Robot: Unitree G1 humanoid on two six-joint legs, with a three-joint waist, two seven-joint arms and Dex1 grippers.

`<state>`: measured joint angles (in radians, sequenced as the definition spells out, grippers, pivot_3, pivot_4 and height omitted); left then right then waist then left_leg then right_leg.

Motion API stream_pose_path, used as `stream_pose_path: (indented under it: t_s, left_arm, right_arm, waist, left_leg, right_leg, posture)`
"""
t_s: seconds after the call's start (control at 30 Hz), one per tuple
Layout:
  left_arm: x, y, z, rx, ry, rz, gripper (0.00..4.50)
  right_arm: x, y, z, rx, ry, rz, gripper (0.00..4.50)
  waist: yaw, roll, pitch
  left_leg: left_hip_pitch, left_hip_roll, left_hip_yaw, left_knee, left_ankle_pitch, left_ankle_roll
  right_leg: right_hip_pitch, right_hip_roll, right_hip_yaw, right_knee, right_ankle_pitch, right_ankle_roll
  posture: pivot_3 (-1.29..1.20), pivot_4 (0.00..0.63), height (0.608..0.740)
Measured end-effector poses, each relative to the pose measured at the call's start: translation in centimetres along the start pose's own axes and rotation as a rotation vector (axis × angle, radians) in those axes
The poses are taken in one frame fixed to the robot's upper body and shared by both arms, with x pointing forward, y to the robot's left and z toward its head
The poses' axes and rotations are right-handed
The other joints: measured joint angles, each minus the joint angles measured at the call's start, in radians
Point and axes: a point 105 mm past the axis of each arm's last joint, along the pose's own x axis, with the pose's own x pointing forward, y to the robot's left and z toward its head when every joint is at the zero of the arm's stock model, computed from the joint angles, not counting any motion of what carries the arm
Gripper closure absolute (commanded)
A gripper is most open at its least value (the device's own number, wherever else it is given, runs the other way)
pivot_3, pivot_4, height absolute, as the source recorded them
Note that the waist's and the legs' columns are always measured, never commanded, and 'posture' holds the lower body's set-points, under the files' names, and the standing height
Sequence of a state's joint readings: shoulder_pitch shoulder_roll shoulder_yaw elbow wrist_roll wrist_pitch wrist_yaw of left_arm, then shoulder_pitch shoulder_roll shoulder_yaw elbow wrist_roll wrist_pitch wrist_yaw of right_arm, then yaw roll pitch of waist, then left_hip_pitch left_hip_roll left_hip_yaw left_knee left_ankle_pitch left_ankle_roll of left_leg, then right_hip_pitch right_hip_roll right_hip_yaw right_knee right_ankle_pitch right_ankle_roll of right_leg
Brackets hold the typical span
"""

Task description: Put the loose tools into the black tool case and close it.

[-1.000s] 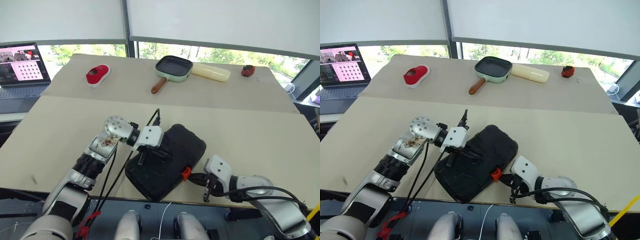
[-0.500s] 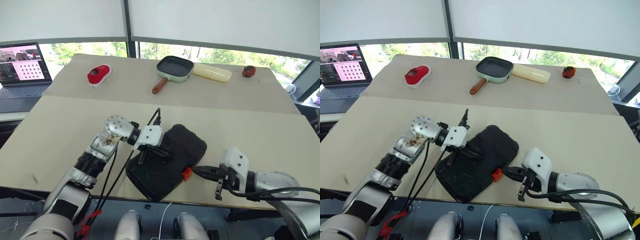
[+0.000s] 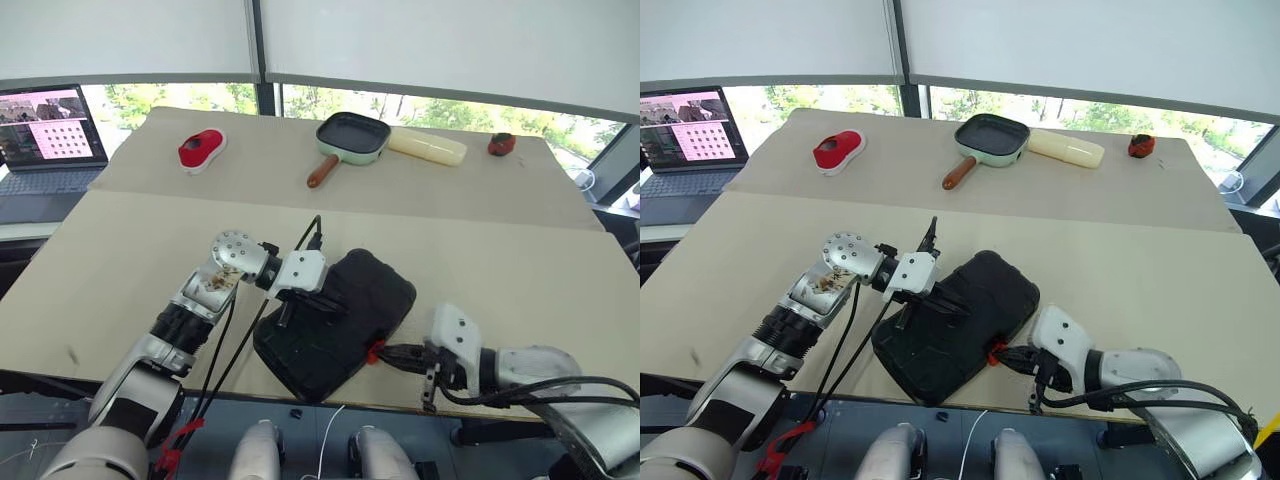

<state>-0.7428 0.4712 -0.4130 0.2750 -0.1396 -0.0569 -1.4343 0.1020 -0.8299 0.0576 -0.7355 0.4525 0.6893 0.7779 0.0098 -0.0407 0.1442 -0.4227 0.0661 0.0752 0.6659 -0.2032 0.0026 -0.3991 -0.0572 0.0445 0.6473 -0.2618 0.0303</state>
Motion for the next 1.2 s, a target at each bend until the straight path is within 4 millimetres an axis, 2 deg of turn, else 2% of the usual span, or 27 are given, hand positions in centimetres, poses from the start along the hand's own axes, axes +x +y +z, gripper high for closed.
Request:
stream_pose_path:
  t_s: [0.13, 0.27, 0.4, 0.6, 0.93, 1.03, 1.2]
  left_arm:
    - [0.0, 0.0, 0.0, 0.004, 0.001, 0.004, 4.05]
    - [0.0, 0.0, 0.0, 0.006, -0.001, 0.005, 4.05]
    - [0.0, 0.0, -0.1, 0.006, 0.0, 0.007, 4.05]
    - [0.0, 0.1, -0.1, 0.019, 0.002, 0.006, 4.05]
    - [0.3, 0.2, 0.2, 0.036, 0.006, 0.003, 4.05]
    - [0.4, 0.2, 0.2, 0.039, 0.005, 0.003, 4.05]
    - [0.5, 0.2, 0.3, 0.042, 0.001, 0.005, 4.05]
  right_arm:
    - [-0.6, -0.3, 0.0, 0.009, 0.0, -0.022, 4.5]
    - [-1.5, -0.3, 1.1, 0.048, -0.066, -0.039, 4.5]
    - [-2.2, 0.3, -0.3, 0.1, -0.012, -0.037, 4.5]
    - [-0.8, 1.1, -2.3, 0.123, 0.059, 0.003, 4.5]
    - [2.8, -0.9, -2.4, 0.103, 0.032, -0.018, 4.5]
    - [2.9, -1.1, -1.7, 0.116, 0.004, -0.017, 4.5]
    - [1.8, -1.4, -0.7, 0.161, -0.007, -0.032, 4.5]
  waist:
    - [0.0, 0.0, 0.0]
    - [0.0, 0.0, 0.0]
    - [0.001, 0.0, 0.0]
    - [0.0, 0.0, 0.0]
    - [0.001, 0.0, 0.0]
    - [-0.004, 0.0, 0.0]
    - [-0.012, 0.0, 0.0]
  left_leg:
    - [0.0, 0.0, 0.0, 0.0, 0.0, 0.0]
    - [0.0, 0.0, 0.0, 0.0, 0.0, 0.0]
    - [0.0, 0.0, 0.0, 0.0, 0.0, 0.0]
    - [0.0, 0.0, 0.0, 0.0, 0.0, 0.0]
    - [-0.001, 0.0, 0.0, 0.0, 0.0, 0.0]
    - [-0.001, 0.0, 0.0, 0.0, 0.0, 0.0]
    - [-0.002, 0.001, 0.0, 0.0, 0.0, 0.0]
  right_leg:
    - [0.0, 0.0, 0.0, 0.0, 0.0, 0.0]
    - [0.0, 0.0, 0.0, 0.0, 0.0, 0.0]
    - [0.001, 0.0, 0.0, -0.001, 0.0, 0.0]
    - [0.0, 0.0, 0.0, -0.001, -0.001, 0.002]
    - [-0.001, 0.0, 0.0, -0.001, -0.001, 0.001]
    - [-0.002, 0.001, 0.0, 0.0, 0.0, 0.0]
    - [-0.003, 0.001, 0.0, 0.0, 0.0, 0.0]
  posture:
    - [0.0, 0.15, 0.74]
    - [0.0, 0.15, 0.74]
    - [0.0, 0.15, 0.74]
    - [0.0, 0.15, 0.74]
    - [0.0, 0.15, 0.74]
    - [0.0, 0.15, 0.74]
    - [0.0, 0.15, 0.74]
